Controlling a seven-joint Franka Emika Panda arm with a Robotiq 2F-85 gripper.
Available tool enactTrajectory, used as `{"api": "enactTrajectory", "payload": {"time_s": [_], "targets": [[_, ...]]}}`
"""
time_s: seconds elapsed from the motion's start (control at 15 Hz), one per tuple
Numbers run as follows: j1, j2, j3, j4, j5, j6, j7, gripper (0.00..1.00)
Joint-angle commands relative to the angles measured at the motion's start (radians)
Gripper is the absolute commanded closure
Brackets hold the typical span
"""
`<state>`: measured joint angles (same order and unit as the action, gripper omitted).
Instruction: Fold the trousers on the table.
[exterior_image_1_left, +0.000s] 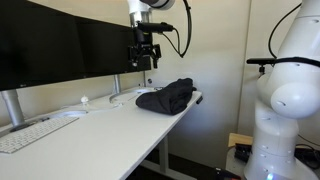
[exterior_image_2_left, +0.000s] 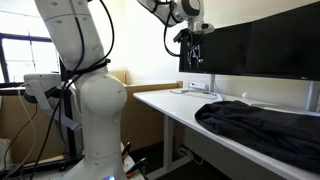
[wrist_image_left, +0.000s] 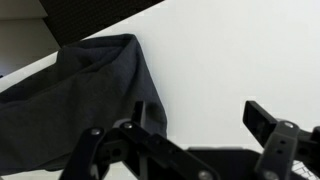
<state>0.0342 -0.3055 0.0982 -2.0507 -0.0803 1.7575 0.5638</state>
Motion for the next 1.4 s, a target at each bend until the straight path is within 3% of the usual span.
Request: {"api": "enactTrajectory", "payload": {"time_s": [0.0, 1.33], "targets": [[0.003, -0.061, 0.012, -0.045, 0.026, 0.026, -0.062, 0.00], [-0.009, -0.043, 0.033, -0.007, 0.007, -0.002, -0.035, 0.00]]}}
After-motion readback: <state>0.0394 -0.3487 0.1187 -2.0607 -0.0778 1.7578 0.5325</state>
